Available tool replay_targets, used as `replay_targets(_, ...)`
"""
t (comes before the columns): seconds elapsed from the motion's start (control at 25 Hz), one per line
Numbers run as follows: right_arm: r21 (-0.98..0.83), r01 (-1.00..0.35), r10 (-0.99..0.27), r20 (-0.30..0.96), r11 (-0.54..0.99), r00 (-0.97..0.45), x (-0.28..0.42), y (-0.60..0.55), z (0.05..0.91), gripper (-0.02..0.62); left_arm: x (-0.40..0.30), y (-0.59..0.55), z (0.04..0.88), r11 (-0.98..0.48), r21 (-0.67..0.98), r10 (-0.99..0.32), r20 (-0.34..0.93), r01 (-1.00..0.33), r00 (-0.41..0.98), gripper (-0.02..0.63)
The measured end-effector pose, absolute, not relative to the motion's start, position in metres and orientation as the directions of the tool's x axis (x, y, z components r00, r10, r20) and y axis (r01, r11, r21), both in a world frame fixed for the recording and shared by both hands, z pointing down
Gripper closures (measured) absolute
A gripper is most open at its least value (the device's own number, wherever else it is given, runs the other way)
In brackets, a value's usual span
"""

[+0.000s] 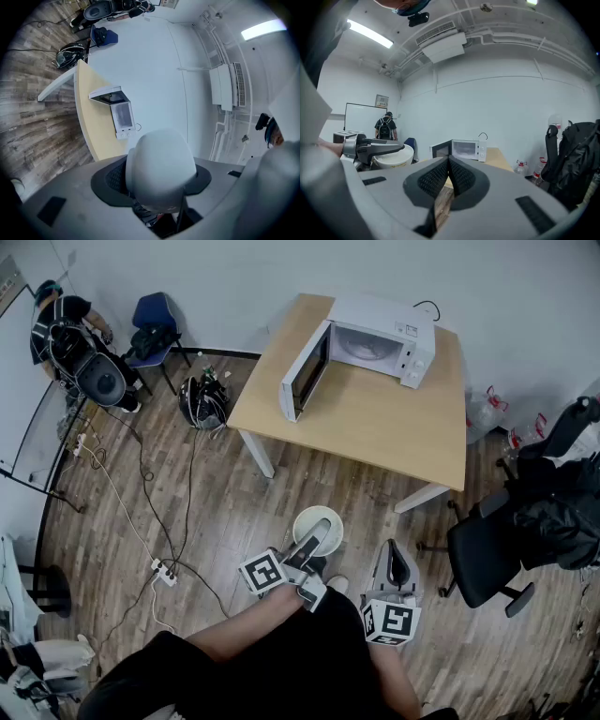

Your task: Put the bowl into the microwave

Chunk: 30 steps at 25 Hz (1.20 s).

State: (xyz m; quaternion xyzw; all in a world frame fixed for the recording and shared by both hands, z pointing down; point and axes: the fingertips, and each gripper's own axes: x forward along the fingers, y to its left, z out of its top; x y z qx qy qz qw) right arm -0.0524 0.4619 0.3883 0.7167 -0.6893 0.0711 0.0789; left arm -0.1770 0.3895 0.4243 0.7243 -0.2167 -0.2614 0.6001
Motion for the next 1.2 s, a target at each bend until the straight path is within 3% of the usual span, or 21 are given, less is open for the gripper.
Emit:
replay_targets(0.8,0.037,-0.999,-0.990,0.141,-0.024,0.029,0.022,0.432,0.381,0.535,-0.083,0.361,0.425,-0.170,0.983,-0.606,-0.159,0.068,0.780,0.374)
replay_targets(1.2,-0.003,-0.999,-0.990,0.137,0.037,-0.038,0.054,0.410,0.389,0.535,-0.065,0.337,0.424,-0.208,0.978,-0.654,-0.127,-0.016,0.746,0.374)
